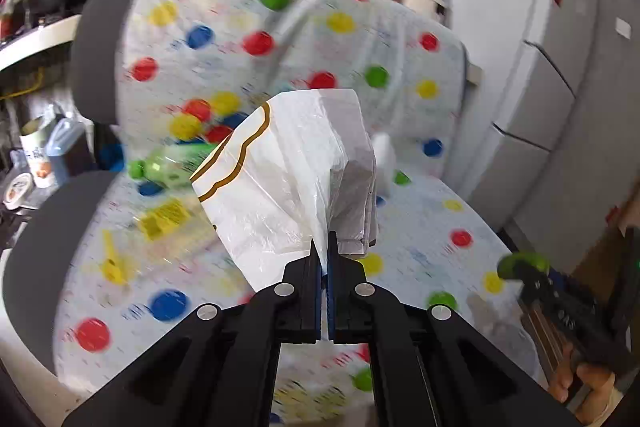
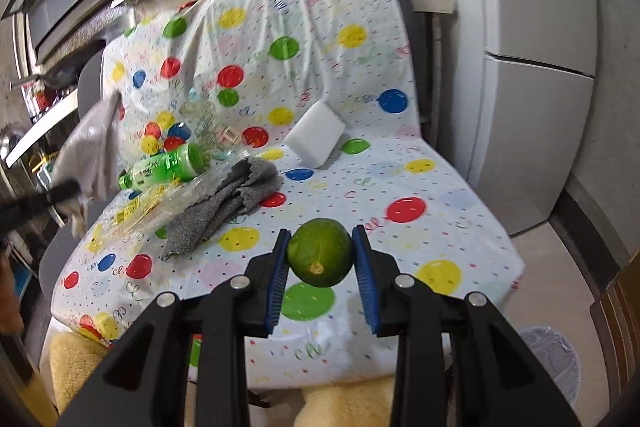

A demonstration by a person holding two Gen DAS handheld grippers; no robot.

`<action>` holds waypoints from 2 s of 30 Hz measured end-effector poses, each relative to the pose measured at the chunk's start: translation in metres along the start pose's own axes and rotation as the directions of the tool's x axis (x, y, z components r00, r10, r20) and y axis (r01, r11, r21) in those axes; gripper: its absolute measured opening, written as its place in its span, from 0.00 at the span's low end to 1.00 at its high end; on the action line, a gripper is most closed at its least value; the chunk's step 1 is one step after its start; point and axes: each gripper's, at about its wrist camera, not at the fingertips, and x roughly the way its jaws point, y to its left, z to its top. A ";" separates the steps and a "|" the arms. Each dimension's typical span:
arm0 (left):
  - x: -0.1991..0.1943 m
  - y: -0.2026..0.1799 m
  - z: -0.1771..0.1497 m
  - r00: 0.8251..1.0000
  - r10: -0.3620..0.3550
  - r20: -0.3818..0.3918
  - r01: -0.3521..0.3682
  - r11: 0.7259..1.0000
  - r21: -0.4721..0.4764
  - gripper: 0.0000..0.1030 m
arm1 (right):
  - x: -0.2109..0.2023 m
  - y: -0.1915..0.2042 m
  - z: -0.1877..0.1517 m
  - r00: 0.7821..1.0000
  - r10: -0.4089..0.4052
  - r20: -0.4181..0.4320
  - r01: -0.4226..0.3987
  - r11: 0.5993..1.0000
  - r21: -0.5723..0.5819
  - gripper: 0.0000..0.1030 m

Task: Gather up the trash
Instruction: 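Carry the paper bag and green fruit over the bin and open both grippers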

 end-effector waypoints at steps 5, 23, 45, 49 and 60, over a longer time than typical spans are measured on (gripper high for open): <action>0.015 -0.053 -0.028 0.989 -0.136 -0.061 0.139 0.989 0.050 0.01 | -0.031 -0.020 -0.006 0.998 -0.052 0.038 0.052 0.999 0.003 0.30; 0.067 -0.280 -0.109 0.802 -0.497 -0.331 0.586 0.761 0.277 0.02 | -0.149 -0.152 -0.075 0.908 -0.419 -0.004 0.409 0.883 0.229 0.30; 0.130 -0.357 -0.161 0.726 -0.478 -0.494 0.660 0.687 0.306 0.54 | -0.115 -0.254 -0.133 0.877 -0.446 -0.180 0.478 0.766 0.430 0.41; 0.129 -0.339 -0.153 0.749 -0.464 -0.472 0.630 0.719 0.294 0.54 | -0.122 -0.248 -0.129 0.876 -0.454 -0.163 0.478 0.771 0.421 0.41; 0.088 -0.235 -0.109 0.902 -0.337 -0.270 0.415 0.850 0.324 0.54 | -0.146 -0.186 -0.077 0.901 -0.433 0.021 0.400 0.848 0.347 0.41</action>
